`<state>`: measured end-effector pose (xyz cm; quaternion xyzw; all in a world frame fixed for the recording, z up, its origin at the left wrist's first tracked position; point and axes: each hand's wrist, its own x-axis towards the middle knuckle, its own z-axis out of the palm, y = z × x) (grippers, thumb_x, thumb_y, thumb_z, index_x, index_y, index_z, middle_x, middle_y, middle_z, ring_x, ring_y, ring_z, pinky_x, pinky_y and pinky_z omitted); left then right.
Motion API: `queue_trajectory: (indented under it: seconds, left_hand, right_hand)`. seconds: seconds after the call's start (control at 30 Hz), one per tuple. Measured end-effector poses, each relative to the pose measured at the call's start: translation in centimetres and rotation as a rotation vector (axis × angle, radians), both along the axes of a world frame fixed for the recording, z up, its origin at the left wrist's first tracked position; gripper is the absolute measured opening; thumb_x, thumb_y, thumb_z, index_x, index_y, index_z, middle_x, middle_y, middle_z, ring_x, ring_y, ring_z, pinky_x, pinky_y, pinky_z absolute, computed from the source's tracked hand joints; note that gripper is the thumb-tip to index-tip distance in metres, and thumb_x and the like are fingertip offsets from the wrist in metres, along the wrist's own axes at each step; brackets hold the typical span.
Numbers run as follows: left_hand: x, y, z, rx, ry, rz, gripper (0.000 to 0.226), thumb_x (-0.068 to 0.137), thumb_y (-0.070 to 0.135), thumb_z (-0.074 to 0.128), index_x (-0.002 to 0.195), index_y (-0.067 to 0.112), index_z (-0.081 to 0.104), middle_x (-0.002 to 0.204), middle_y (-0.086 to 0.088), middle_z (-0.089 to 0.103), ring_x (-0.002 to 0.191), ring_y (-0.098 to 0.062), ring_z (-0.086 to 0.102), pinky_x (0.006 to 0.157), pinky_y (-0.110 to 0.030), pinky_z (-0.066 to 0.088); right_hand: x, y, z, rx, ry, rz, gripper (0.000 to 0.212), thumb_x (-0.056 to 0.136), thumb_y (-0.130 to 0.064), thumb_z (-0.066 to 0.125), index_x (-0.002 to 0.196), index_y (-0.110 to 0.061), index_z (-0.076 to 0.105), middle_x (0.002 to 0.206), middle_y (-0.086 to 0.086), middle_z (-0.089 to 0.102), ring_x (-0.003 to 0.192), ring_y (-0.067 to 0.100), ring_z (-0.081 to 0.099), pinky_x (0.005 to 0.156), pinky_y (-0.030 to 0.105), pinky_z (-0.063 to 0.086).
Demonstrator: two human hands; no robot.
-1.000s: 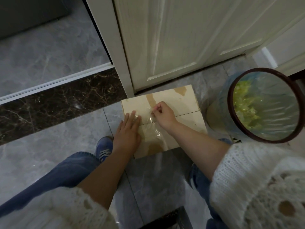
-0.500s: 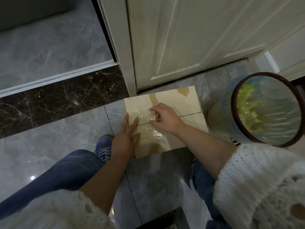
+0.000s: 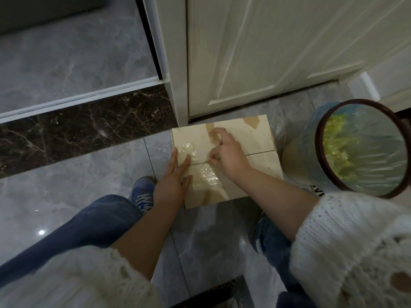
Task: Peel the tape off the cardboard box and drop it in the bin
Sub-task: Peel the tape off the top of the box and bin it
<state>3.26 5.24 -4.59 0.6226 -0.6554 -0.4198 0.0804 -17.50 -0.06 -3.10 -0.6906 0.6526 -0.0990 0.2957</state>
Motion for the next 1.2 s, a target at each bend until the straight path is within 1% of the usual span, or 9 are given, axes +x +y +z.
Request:
queue_trajectory:
  seconds: [0.13, 0.23, 0.3, 0.43, 0.57, 0.67, 0.8, 0.93, 1.2]
  left_hand:
    - [0.0, -0.1, 0.3, 0.000, -0.013, -0.017, 0.061, 0.105, 0.028, 0.053, 0.158, 0.043, 0.026, 0.163, 0.024, -0.019, 0.136, -0.020, 0.048, 0.098, -0.035, 0.051]
    - [0.0, -0.4, 0.7, 0.047, -0.031, -0.042, 0.065, 0.104, 0.027, 0.055, 0.158, 0.042, 0.023, 0.161, 0.024, -0.023, 0.140, -0.020, 0.045, 0.099, -0.032, 0.049]
    - [-0.1, -0.8, 1.0, 0.075, -0.055, -0.065, 0.069, 0.103, 0.027, 0.057, 0.159, 0.042, 0.020, 0.165, 0.019, -0.023, 0.142, -0.020, 0.043, 0.097, -0.031, 0.048]
    - [-0.3, -1.3, 1.7, 0.156, -0.173, -0.137, 0.085, 0.097, 0.038, 0.066, 0.161, 0.043, 0.009, 0.165, 0.013, -0.030, 0.147, -0.022, 0.037, 0.102, -0.043, 0.051]
    - [-0.4, -1.1, 1.7, 0.119, -0.289, -0.188, 0.088, 0.096, 0.046, 0.063, 0.159, 0.048, 0.001, 0.163, 0.017, -0.034, 0.144, -0.026, 0.042, 0.097, -0.047, 0.054]
    - [-0.5, -1.0, 1.8, 0.122, -0.318, -0.184, 0.088, 0.097, 0.048, 0.062, 0.159, 0.048, 0.001, 0.162, 0.017, -0.035, 0.142, -0.027, 0.044, 0.098, -0.046, 0.053]
    - [-0.6, -1.0, 1.9, 0.114, -0.323, -0.185, 0.087, 0.097, 0.049, 0.061, 0.159, 0.048, 0.001, 0.163, 0.017, -0.034, 0.140, -0.026, 0.047, 0.096, -0.045, 0.054]
    - [-0.6, -1.0, 1.8, 0.119, -0.316, -0.181, 0.087, 0.097, 0.048, 0.062, 0.159, 0.048, 0.001, 0.162, 0.017, -0.035, 0.141, -0.025, 0.045, 0.096, -0.046, 0.054]
    - [-0.6, -0.9, 1.8, 0.121, -0.297, -0.166, 0.087, 0.097, 0.045, 0.063, 0.160, 0.048, 0.003, 0.163, 0.016, -0.034, 0.136, -0.025, 0.050, 0.093, -0.045, 0.055]
  right_hand:
    - [0.2, 0.2, 1.8, -0.036, 0.204, 0.295, 0.012, 0.088, -0.016, 0.070, 0.094, -0.007, 0.076, 0.097, 0.012, 0.060, 0.090, 0.036, 0.061, 0.073, 0.036, 0.046]
    - [1.0, 0.5, 3.1, 0.079, 0.393, 0.355, 0.038, 0.098, -0.015, 0.053, 0.136, -0.019, 0.053, 0.106, 0.011, 0.061, 0.096, 0.034, 0.063, 0.074, 0.035, 0.049]
    - [1.4, 0.5, 3.4, 0.110, 0.335, 0.279, 0.047, 0.096, -0.010, 0.053, 0.142, -0.020, 0.046, 0.111, 0.012, 0.064, 0.098, 0.036, 0.063, 0.080, 0.041, 0.054]
    - [1.0, 0.4, 3.8, 0.209, 0.158, 0.240, 0.023, 0.093, -0.015, 0.063, 0.116, -0.016, 0.069, 0.108, 0.009, 0.069, 0.097, 0.028, 0.064, 0.087, 0.037, 0.052]
    - [0.0, 0.3, 5.0, 0.408, 0.020, 0.203, 0.009, 0.091, -0.007, 0.068, 0.090, -0.010, 0.076, 0.075, 0.002, 0.068, 0.060, 0.017, 0.067, 0.065, 0.022, 0.055]
    - [-0.5, 0.4, 6.0, 0.488, 0.026, 0.253, 0.007, 0.089, -0.005, 0.070, 0.088, -0.007, 0.076, 0.075, 0.006, 0.071, 0.050, 0.010, 0.063, 0.058, 0.014, 0.053]
    - [-1.0, 0.5, 6.6, 0.502, 0.063, 0.200, 0.011, 0.089, -0.012, 0.068, 0.092, -0.010, 0.079, 0.084, 0.002, 0.074, 0.073, 0.016, 0.069, 0.070, 0.017, 0.052]
    - [0.1, 0.9, 5.4, 0.380, 0.099, 0.004, 0.027, 0.074, -0.045, 0.081, 0.065, -0.021, 0.074, 0.079, -0.003, 0.073, 0.087, 0.012, 0.067, 0.081, 0.027, 0.052]
    - [1.6, 1.2, 3.7, 0.338, 0.076, -0.330, 0.007, 0.080, -0.012, 0.073, 0.078, -0.014, 0.080, 0.084, -0.001, 0.077, 0.086, 0.009, 0.065, 0.084, 0.013, 0.044]
